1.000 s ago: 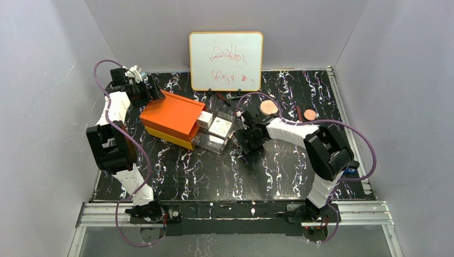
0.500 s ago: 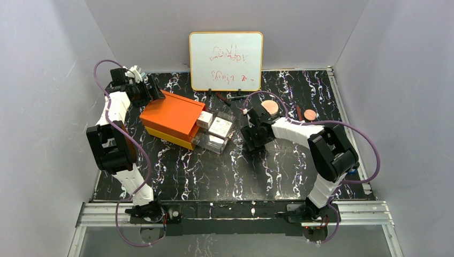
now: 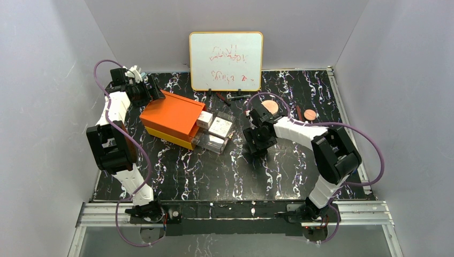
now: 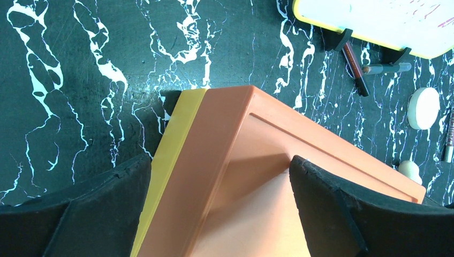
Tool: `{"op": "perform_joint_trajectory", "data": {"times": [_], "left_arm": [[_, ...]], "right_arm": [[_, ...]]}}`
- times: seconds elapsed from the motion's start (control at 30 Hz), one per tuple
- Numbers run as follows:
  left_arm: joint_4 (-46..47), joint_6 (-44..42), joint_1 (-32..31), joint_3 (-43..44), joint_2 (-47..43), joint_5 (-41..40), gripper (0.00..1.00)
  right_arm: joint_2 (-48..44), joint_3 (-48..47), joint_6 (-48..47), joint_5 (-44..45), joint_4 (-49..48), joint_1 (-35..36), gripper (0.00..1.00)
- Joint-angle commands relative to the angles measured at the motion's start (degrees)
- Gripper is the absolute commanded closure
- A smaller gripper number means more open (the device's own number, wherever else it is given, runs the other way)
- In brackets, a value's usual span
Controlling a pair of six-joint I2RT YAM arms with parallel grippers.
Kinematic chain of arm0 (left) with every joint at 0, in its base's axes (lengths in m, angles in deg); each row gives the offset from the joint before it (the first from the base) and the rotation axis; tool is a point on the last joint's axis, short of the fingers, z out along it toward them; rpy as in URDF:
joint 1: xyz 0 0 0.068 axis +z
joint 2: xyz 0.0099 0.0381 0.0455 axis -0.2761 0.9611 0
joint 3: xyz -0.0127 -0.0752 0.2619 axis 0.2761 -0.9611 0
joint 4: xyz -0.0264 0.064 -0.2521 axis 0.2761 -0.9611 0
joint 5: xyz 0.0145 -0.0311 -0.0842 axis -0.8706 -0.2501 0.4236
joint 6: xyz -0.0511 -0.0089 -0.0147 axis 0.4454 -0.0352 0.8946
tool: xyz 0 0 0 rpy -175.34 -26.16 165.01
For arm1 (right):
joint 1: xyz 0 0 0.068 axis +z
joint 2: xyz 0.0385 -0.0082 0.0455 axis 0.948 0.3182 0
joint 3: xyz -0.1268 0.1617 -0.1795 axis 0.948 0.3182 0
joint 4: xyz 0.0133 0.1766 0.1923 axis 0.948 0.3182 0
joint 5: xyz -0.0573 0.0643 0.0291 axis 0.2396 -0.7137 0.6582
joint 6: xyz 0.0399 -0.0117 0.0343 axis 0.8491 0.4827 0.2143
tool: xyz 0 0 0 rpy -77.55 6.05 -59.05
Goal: Organize the makeup
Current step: Pick up the makeup from the center of the board, then place the makeup in the drawer.
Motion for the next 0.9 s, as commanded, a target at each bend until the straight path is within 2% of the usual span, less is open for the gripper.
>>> {"op": "perform_joint_trajectory", "data": {"times": [0.0,0.2,0.33,0.7,0.87], "left_arm": [[-6.5,-2.5,-0.7,-2.1,0.5,-4.2,0.03],[-6.4,-2.4,-0.7,-2.1,0.3,-4.0,0.03],[-6.3,-2.4,-0.7,-2.2,0.3,-3.9,0.03],[-6.2,-2.3,-0.7,-2.7,-0.1,-4.0,0.03],[-6.2,-2.5,-0.7,-2.5,0.1,-4.2,0.03]], "right_arm": [[-4.7,-5.3,1.5,2.4,6.3,0.1,0.99],[-8.1,-16.5,1.4,5.7,11.8,0.2,0.99],[-8.2,-25.2,0.5,3.8,13.7,0.9,0.99],[7.5,-51.2,-4.2,1.6,17.2,13.4,0.99],[12.6,-54.6,-4.8,1.3,17.6,17.7,0.99]]}}
